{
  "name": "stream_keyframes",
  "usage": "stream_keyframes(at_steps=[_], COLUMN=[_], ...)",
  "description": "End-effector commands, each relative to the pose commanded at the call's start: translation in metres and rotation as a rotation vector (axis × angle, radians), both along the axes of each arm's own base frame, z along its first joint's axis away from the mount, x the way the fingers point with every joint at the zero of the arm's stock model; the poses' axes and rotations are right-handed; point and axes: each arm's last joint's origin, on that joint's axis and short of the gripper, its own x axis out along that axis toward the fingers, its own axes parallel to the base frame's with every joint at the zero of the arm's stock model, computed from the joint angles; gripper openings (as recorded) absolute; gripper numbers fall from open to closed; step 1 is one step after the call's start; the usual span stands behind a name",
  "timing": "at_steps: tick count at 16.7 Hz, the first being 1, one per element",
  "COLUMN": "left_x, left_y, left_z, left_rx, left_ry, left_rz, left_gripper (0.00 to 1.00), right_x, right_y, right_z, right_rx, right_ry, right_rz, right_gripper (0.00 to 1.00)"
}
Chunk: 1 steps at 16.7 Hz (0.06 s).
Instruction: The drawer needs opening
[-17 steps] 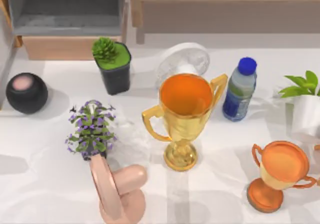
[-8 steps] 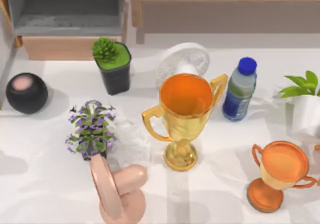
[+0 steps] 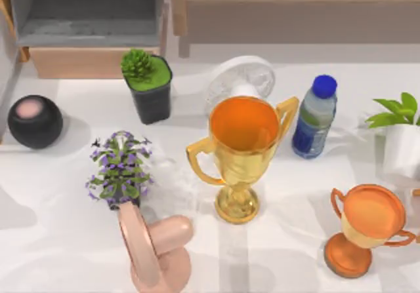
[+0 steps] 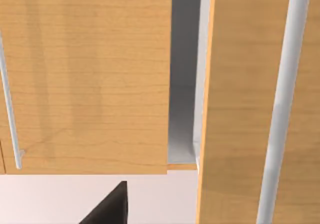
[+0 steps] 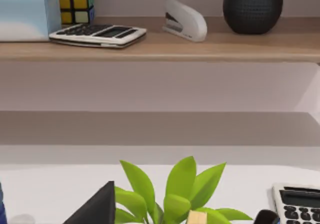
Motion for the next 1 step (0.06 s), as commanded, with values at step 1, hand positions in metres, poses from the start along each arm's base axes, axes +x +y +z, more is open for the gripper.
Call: stream_keyframes(at_steps=[1], left_x=[0.0000], left_y=[0.0000], left_z=[0.0000], left_rx=[0.000], left_ry=[0.000], left_rz=[0.000], left_gripper=[1.00], right_x=[0.0000], right_y=[0.0000], right_z=[0.0000], right_rx=[0.000], right_ry=[0.000], right_rz=[0.000], right_gripper=[1.00])
